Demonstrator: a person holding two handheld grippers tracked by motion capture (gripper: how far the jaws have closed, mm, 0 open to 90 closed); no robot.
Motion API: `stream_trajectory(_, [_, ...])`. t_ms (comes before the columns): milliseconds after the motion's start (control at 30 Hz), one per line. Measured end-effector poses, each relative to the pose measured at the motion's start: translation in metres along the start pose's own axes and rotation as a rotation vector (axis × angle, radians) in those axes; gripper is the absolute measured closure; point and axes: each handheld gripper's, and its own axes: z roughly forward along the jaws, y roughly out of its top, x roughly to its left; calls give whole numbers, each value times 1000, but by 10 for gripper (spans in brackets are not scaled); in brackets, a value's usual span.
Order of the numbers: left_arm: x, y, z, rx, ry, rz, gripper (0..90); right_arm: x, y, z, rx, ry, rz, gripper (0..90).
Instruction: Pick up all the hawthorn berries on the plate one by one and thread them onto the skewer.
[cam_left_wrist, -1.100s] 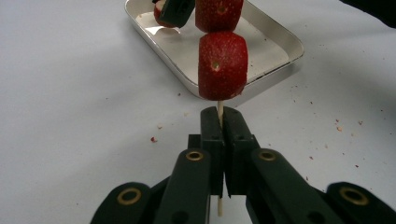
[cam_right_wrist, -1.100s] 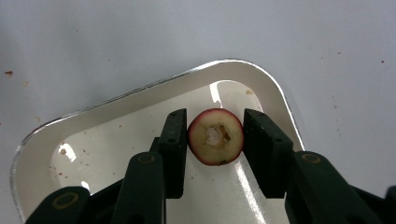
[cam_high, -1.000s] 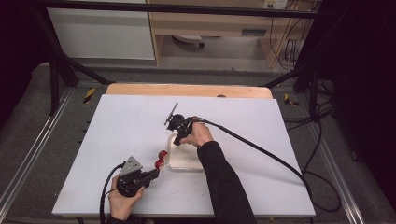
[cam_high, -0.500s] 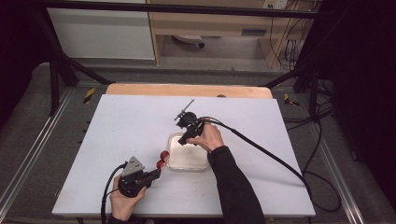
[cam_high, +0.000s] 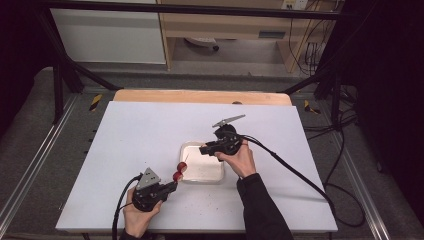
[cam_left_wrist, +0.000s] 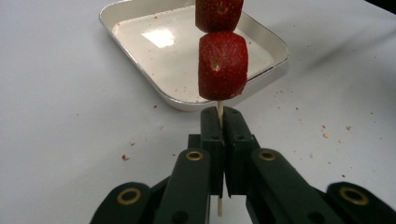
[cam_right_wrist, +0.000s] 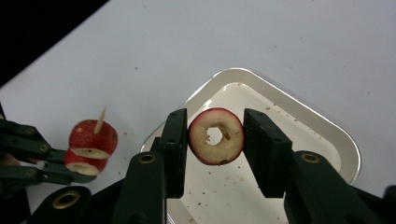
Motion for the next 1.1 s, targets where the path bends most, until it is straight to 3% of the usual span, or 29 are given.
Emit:
stream_trajectory(233, [-6,4,8,-26,-15,25,881,-4,-18,-14,-152,29,99,620])
stream_trajectory(267, [-11,5,8,-14,-11,-4,881,-5,-24,-18,-206,28,130,620])
stream_trajectory(333, [-12,6,9,-18,-12,-8,881,-5,-26,-19,-225,31,141,620])
stream_trajectory(400, [-15,6,11,-22,-13,-8,880,-6,-33,-21,-298,40,177,620])
stream_trajectory(433, [-17,7,12,-24,-11,-12,880,-6,-33,-21,-298,40,177,620])
stream_trajectory(500, [-20,8,14,-32,-7,-14,880,-5,-40,-21,-374,49,209,620])
stream_trajectory(567, [-21,8,15,-34,-6,-20,880,-5,-42,-21,-395,50,218,620])
stream_trajectory(600, [-22,9,16,-40,-4,-28,881,-5,-46,-20,-443,59,235,620])
stream_trajectory(700, [-26,10,18,-46,0,-31,881,-4,-49,-20,-468,58,246,620])
stream_trajectory(733, [-27,10,19,-48,1,-33,881,-2,-51,-20,-515,76,269,620])
stream_trajectory(933, [-33,12,23,-61,-3,-53,881,4,-54,-20,-612,90,292,620])
stream_trajectory(1100, [-37,13,26,-76,-1,-71,881,6,-57,-19,-662,104,321,620])
